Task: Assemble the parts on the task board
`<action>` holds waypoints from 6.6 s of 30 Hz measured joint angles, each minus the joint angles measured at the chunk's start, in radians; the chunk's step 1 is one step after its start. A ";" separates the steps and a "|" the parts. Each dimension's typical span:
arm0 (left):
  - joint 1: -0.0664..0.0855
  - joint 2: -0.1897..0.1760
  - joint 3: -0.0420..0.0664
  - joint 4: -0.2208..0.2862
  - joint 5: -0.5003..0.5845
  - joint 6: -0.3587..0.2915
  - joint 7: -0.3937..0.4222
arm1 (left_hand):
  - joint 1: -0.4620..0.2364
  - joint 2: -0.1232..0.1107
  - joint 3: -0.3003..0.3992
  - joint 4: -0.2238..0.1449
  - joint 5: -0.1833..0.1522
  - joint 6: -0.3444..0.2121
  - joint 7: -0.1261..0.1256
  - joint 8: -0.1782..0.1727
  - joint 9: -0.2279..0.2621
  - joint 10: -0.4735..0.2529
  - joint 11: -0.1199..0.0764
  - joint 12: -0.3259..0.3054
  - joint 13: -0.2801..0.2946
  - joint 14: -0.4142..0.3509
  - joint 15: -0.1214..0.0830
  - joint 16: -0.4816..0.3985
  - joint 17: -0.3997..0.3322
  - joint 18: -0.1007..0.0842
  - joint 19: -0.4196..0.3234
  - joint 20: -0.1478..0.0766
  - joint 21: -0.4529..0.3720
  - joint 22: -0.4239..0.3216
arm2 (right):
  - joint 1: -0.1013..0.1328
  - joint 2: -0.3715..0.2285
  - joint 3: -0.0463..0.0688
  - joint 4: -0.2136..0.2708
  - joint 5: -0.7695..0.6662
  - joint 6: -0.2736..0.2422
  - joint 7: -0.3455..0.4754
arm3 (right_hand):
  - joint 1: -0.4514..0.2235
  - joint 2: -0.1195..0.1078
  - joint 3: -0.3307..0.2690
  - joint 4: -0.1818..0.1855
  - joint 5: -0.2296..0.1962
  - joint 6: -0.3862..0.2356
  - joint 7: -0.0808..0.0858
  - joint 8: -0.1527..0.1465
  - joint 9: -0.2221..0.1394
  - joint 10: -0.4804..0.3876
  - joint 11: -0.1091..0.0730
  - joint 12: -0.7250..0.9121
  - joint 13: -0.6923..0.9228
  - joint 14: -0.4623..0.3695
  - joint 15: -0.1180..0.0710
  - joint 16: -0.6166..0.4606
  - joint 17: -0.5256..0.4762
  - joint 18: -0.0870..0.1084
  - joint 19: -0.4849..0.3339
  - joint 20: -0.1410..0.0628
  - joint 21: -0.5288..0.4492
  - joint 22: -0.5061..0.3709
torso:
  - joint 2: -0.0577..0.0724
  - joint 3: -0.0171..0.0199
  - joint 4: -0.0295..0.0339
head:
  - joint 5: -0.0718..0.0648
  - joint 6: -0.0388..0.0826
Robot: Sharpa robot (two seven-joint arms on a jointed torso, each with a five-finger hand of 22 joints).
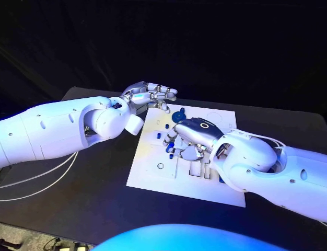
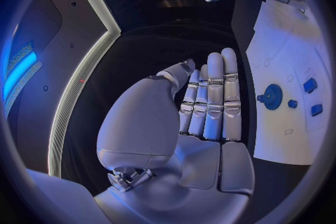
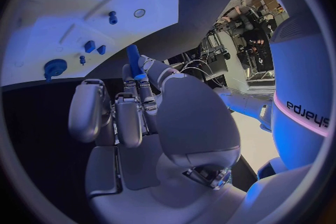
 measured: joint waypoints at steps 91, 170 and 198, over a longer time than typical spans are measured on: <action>0.000 0.009 0.000 0.009 -0.001 0.005 -0.014 | 0.000 0.000 0.003 -0.003 0.000 -0.004 0.004 0.000 0.000 -0.004 0.004 0.000 -0.001 0.000 0.000 0.000 -0.002 0.000 0.004 -0.004 -0.003 0.000 | -0.116 0.138 -0.028 -0.173 -0.021 0.041 -0.001 | -0.067 -0.066 -0.019 0.016 0.008 -0.066 0.021 -0.051 -0.009 -0.126 -0.003 -0.070 0.002 0.000 0.027 -0.098 -0.024 0.002 -0.062 0.032 -0.176 -0.108 | 0.000 0.0018 -0.0012 | 0.051 -0.026; 0.000 -0.013 -0.003 0.017 -0.001 0.026 0.009 | -0.067 -0.007 -0.074 0.049 0.000 -0.018 0.004 0.004 0.000 -0.020 0.005 0.031 -0.003 -0.003 0.010 0.000 -0.008 -0.002 0.016 0.009 -0.045 -0.034 | -0.143 -0.331 -0.028 0.081 0.181 -0.140 -0.369 | -0.261 -0.037 -0.531 0.355 0.141 -0.054 -0.032 0.097 0.165 0.313 -0.094 1.104 1.108 0.002 -0.041 0.112 0.000 -0.024 0.002 -0.027 0.139 0.010 | -0.022 -0.0045 -0.0401 | -0.179 -0.034; 0.000 -0.016 -0.003 0.016 -0.001 0.035 0.005 | -0.067 -0.007 -0.080 0.050 0.000 -0.018 0.003 0.008 0.000 -0.027 0.005 0.031 -0.003 -0.003 0.010 0.000 -0.008 -0.002 0.020 0.013 -0.052 -0.039 | -0.174 -0.283 -0.026 0.072 0.117 -0.087 -0.404 | -0.248 -0.024 -0.549 0.356 0.137 -0.054 -0.032 0.109 0.186 0.310 -0.098 1.101 1.113 0.002 -0.041 0.112 0.000 -0.023 0.001 -0.027 0.144 0.009 | -0.021 -0.0049 -0.0421 | -0.176 -0.029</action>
